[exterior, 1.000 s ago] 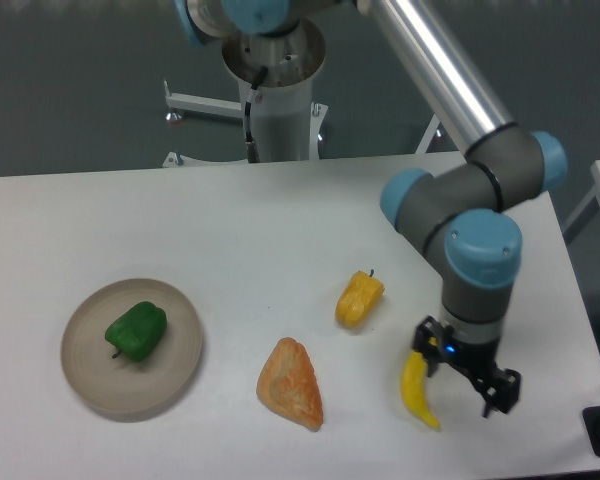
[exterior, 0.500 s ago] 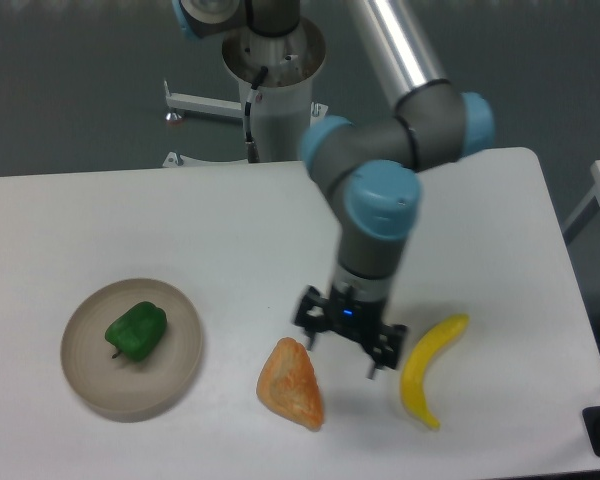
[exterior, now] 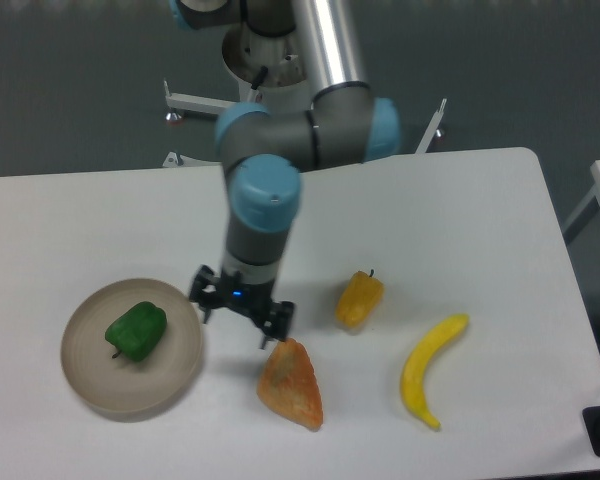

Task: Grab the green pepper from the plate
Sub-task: 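Lower the open gripper over the green pepper on the plate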

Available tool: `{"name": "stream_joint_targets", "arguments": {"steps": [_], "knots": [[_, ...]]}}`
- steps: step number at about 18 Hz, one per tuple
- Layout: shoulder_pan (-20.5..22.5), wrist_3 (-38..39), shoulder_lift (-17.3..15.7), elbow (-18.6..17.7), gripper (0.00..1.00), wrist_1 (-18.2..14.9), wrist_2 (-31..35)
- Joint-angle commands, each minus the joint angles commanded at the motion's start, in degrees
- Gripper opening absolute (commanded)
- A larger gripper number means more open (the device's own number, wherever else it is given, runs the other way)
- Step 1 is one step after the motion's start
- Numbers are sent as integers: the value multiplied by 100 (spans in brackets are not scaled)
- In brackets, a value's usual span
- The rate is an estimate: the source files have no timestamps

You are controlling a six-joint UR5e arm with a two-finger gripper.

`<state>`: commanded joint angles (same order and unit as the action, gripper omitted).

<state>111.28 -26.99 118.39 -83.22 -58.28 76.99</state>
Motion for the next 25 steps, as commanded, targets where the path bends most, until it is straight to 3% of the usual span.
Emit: {"name": "stream_joint_targets", "arguments": {"steps": [3, 12, 23, 24, 25], "knots": [[-229, 89, -17, -220, 100, 212, 0], [-599, 203, 61, -431, 100, 528, 35], [-766, 203, 343, -379, 100, 651, 35], [-766, 203, 351, -379, 95, 686, 35], [-766, 203, 360, -379, 79, 713, 35]]}}
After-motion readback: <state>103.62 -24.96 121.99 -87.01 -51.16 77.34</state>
